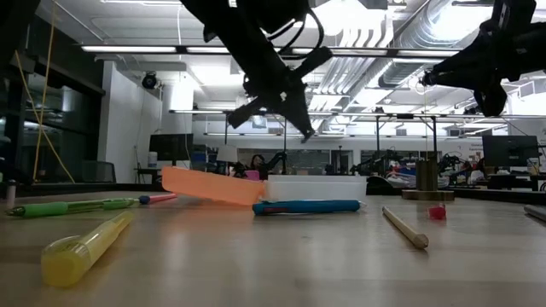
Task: Pick & place school supplies into a supply box
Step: Put the gray pen into the supply box
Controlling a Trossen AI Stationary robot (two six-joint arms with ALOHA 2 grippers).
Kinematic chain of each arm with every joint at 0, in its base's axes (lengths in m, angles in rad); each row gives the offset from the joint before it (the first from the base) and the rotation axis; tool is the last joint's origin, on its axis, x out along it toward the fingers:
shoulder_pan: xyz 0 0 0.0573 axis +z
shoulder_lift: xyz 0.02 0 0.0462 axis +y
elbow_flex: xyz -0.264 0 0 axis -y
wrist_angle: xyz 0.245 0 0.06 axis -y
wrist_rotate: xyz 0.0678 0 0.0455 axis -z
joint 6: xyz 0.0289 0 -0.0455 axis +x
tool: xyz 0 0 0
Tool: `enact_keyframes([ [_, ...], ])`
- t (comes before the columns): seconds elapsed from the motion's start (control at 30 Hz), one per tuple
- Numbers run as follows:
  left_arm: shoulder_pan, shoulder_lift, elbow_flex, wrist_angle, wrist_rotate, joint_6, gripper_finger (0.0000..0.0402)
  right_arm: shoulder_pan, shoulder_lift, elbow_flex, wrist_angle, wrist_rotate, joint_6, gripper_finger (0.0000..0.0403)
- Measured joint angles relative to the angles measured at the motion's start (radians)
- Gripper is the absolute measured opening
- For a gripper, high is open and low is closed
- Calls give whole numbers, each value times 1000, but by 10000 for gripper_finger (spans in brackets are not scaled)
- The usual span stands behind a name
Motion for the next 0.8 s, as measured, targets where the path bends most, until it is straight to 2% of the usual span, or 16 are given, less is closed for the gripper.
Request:
enact_keyframes([
  [0.2, -6, 11, -2, -95, -7, -47, 17, 0, 0, 0, -11, 5, -15, 71],
  [0.8, -20, 101, -2, -33, 29, -121, 17, 0, 0, 0, -38, 1, -29, 71],
])
